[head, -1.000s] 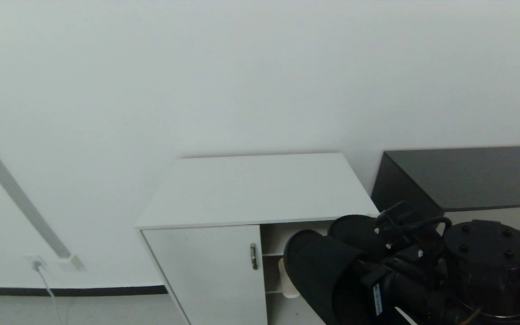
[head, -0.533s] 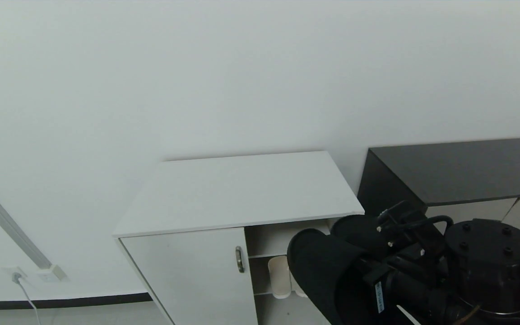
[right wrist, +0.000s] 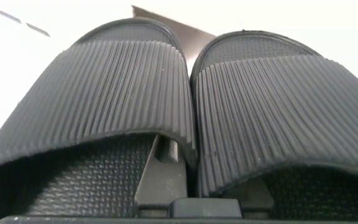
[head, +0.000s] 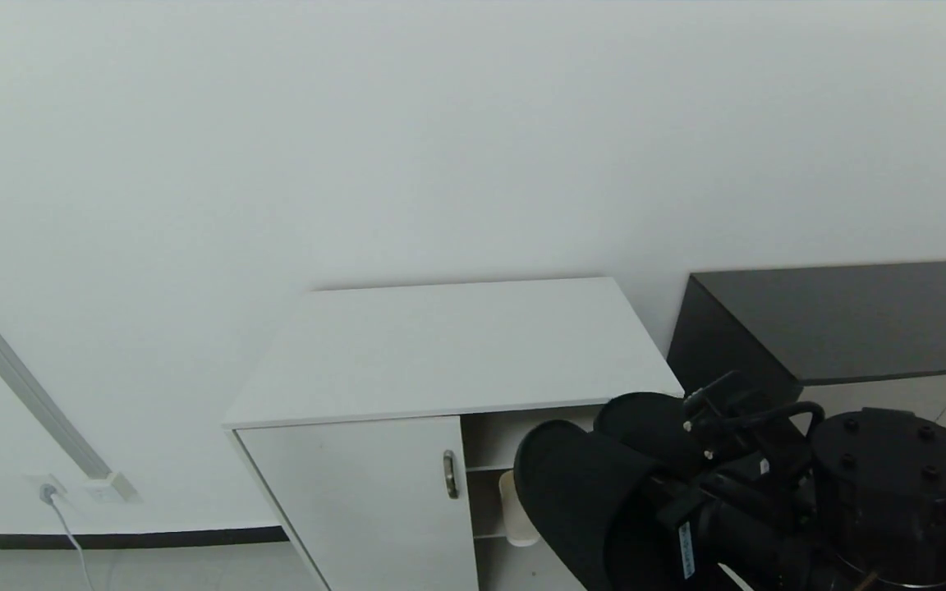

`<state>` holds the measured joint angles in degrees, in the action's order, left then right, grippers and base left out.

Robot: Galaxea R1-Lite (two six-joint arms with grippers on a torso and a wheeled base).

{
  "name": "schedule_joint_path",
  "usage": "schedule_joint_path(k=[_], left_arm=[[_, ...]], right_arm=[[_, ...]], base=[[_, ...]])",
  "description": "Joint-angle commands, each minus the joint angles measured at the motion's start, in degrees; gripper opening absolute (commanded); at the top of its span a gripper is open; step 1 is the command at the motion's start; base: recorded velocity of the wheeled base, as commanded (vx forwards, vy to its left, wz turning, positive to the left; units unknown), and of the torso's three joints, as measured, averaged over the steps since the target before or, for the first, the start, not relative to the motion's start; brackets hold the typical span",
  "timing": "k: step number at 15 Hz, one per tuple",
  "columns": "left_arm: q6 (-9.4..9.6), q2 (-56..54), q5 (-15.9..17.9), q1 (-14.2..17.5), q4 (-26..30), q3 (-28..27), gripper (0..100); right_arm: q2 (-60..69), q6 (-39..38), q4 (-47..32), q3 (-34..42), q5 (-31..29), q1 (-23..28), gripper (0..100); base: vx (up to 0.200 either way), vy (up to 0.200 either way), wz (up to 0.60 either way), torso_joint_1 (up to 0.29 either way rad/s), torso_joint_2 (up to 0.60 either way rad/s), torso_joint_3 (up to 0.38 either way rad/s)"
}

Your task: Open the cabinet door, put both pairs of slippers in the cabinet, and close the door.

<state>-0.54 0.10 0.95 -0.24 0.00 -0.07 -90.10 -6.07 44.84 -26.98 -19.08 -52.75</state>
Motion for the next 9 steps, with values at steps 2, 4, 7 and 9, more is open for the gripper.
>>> schedule_joint_path(k=[2,4,7,9], left_arm=[[0.01,0.0,0.0,0.1,0.0,0.0,0],[0.01,0.0,0.0,0.1,0.0,0.0,0],[0.01,0.0,0.0,0.1,0.0,0.0,0],[0.01,0.0,0.0,0.1,0.0,0.0,0]], right_arm=[[-0.2,0.0,-0.2,0.3,0.0,0.0,0],[-0.2,0.0,-0.2,0.3,0.0,0.0,0],[-0.3,0.1,-0.2,0.9,0.1,-0.6,0],[-0.4,0.1,-0.1,0.9,0.1,-0.7,0]], base=[[0.0,0.0,0.0,0.0,0.0,0.0],[0.0,0.0,0.0,0.0,0.0,0.0],[0.0,0.0,0.0,0.0,0.0,0.0],[0.0,0.0,0.0,-0.129,0.3,0.171]])
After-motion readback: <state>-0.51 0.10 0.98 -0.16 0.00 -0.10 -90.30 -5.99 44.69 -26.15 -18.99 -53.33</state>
